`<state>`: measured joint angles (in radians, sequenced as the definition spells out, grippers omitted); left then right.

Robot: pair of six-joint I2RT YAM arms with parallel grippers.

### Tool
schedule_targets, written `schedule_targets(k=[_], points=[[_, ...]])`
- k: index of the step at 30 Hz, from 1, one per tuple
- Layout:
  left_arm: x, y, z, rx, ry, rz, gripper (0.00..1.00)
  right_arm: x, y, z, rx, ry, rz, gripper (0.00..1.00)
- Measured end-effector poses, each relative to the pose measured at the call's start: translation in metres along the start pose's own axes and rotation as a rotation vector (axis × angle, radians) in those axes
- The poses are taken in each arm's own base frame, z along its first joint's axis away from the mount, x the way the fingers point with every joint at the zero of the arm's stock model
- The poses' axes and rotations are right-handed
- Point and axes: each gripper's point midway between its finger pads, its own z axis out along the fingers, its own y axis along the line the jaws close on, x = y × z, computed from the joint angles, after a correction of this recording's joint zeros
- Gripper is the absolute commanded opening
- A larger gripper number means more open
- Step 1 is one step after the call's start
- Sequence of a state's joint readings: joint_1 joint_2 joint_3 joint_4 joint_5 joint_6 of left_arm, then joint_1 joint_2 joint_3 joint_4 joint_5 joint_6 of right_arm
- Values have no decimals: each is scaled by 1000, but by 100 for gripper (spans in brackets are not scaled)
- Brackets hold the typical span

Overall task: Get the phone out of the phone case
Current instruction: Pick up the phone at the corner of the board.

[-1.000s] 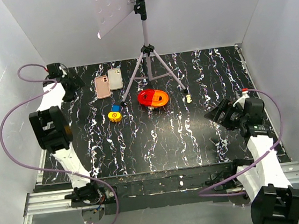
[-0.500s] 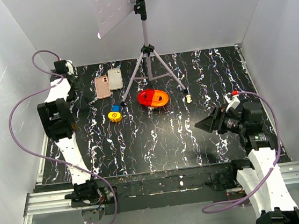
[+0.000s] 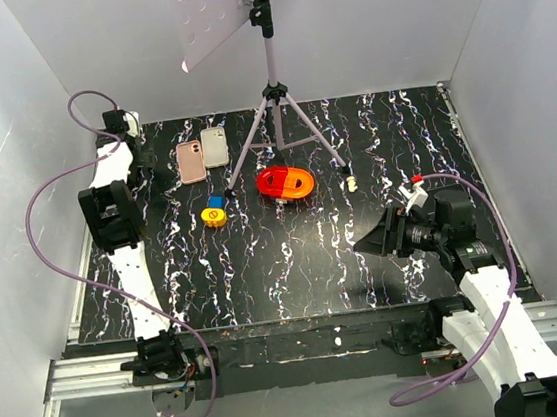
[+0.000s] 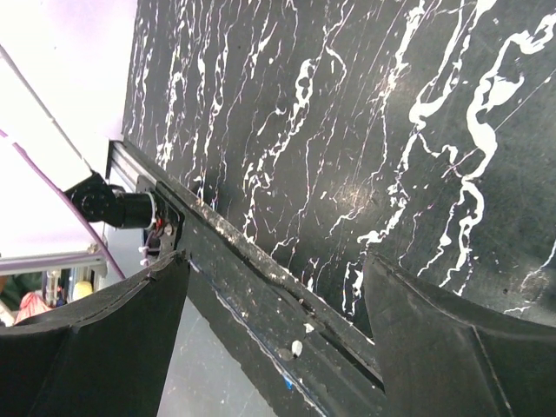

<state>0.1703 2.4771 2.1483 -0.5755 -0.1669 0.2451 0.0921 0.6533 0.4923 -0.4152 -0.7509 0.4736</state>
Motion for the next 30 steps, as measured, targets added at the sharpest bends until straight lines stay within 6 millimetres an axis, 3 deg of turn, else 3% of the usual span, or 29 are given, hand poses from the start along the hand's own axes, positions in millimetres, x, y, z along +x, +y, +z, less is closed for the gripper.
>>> schedule_targets(k=[8,14,18,19,23,30], points=[[-1,3,2,-1,-7,5,98,11,6,4,-22,55,-10,86],[-2,15,3,-40,-22,28,98,13,3,6,-13,67,2,86],[5,24,4,16,-3,2,98,13,1,7,-6,72,9,86],[8,27,5,35,4,-9,94,13,1,8,-5,74,11,86],[14,32,7,100,14,-51,98,14,-1,9,-2,81,20,86],[15,29,13,192,27,-130,86,15,-2,9,2,87,26,86]])
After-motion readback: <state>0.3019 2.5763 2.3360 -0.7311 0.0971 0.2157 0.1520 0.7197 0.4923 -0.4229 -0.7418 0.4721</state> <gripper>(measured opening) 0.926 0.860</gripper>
